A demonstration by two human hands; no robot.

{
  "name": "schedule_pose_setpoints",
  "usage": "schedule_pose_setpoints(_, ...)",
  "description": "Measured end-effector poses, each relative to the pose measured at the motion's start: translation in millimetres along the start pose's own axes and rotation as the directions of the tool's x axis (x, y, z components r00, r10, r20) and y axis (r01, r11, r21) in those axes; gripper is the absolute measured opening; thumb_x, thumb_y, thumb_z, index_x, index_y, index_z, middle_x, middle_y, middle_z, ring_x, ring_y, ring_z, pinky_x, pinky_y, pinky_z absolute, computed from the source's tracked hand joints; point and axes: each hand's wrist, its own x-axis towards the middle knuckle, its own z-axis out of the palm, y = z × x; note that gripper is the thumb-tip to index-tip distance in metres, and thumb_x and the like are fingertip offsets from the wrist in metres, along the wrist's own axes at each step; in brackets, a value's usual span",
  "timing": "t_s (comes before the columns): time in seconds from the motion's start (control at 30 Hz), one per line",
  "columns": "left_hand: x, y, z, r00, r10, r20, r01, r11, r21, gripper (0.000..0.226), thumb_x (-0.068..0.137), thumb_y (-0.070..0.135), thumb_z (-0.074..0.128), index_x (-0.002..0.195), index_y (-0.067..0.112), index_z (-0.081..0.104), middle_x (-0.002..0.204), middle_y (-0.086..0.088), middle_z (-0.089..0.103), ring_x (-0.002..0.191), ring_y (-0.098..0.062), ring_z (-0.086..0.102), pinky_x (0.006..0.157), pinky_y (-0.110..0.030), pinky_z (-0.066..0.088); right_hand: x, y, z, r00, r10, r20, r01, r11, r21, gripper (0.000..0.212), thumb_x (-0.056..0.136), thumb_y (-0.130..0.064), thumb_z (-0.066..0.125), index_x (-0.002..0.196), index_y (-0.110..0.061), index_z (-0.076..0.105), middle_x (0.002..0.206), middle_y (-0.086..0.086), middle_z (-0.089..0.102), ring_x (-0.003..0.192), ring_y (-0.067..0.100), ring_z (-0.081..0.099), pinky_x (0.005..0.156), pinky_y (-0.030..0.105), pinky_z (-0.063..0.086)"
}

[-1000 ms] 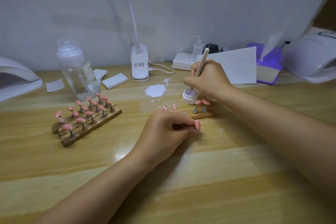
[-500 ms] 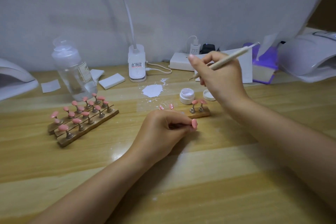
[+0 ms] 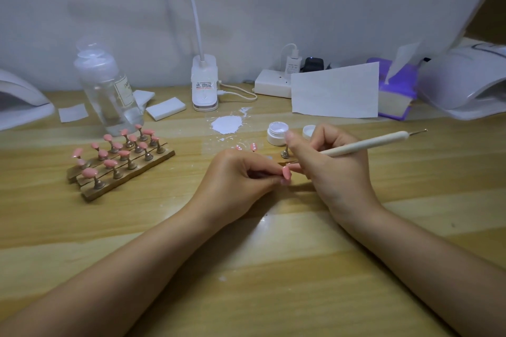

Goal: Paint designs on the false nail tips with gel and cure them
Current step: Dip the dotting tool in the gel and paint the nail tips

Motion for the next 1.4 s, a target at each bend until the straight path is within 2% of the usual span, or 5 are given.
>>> schedule_pose_setpoints(0.33, 1.5, -2.9, 0.6, 1.000, 0.006, 0.009, -0.006, 1.000, 0.016, 0.014, 0.072, 0.002, 0.073, 0.083, 0.009, 0.075, 0.081, 0.006, 0.072, 0.069, 0.005, 0.059, 0.074, -0.013, 0.047, 4.6, 8.4, -3.1, 0.997, -0.028, 0.076, 0.032, 0.998, -0.048, 0.040, 0.076, 0.014, 0.055, 0.051, -0.009, 0.033, 0.035, -0.016, 0.038, 0.033, 0.000, 0.047, 0.046, 0.022, 0.048)
schedule_pose_setpoints(0.57, 2.8, -5.7, 1.3, 0.999, 0.035, 0.015, -0.036, 0.998, 0.052, 0.012, 0.073, 0.000, 0.072, 0.082, 0.007, 0.075, 0.077, -0.001, 0.073, 0.067, 0.008, 0.056, 0.074, 0.004, 0.034, 5.6, 10.2, -3.6, 0.994, -0.038, 0.098, 0.043, 0.998, -0.044, 0.039, 0.074, 0.014, 0.055, 0.051, -0.008, 0.033, 0.035, -0.016, 0.039, 0.034, -0.001, 0.048, 0.045, 0.019, 0.046)
schedule_pose_setpoints(1.13, 2.7, -5.8, 1.5, 1.000, 0.018, 0.016, -0.019, 0.999, 0.049, 0.014, 0.073, 0.001, 0.072, 0.084, 0.008, 0.075, 0.079, 0.002, 0.073, 0.068, 0.004, 0.057, 0.077, -0.011, 0.045, 4.7, 8.3, -2.1, 0.996, -0.033, 0.082, 0.037, 0.998, -0.047, 0.038, 0.074, 0.013, 0.056, 0.050, -0.008, 0.034, 0.035, -0.013, 0.036, 0.032, 0.000, 0.048, 0.041, 0.016, 0.043)
schedule_pose_setpoints(1.27, 2.7, -5.6, 1.7, 1.000, 0.016, 0.012, -0.016, 0.998, 0.054, 0.013, 0.072, 0.001, 0.073, 0.083, 0.008, 0.075, 0.078, 0.001, 0.073, 0.068, 0.008, 0.056, 0.079, 0.000, 0.037, 4.7, 7.7, -1.9, 0.995, -0.029, 0.091, 0.033, 0.998, -0.045, 0.039, 0.074, 0.013, 0.056, 0.050, -0.008, 0.034, 0.035, -0.014, 0.037, 0.032, 0.000, 0.047, 0.041, 0.016, 0.042)
schedule_pose_setpoints(1.4, 2.0, -3.1, 1.7, 1.000, 0.003, 0.004, -0.004, 0.998, 0.069, 0.014, 0.073, 0.003, 0.073, 0.084, 0.011, 0.075, 0.081, 0.012, 0.071, 0.068, 0.006, 0.058, 0.088, -0.012, 0.042, 4.6, 6.9, -1.6, 0.996, -0.026, 0.089, 0.029, 0.999, -0.034, 0.040, 0.074, 0.014, 0.055, 0.050, -0.008, 0.033, 0.035, -0.013, 0.035, 0.032, 0.000, 0.048, 0.040, 0.016, 0.043)
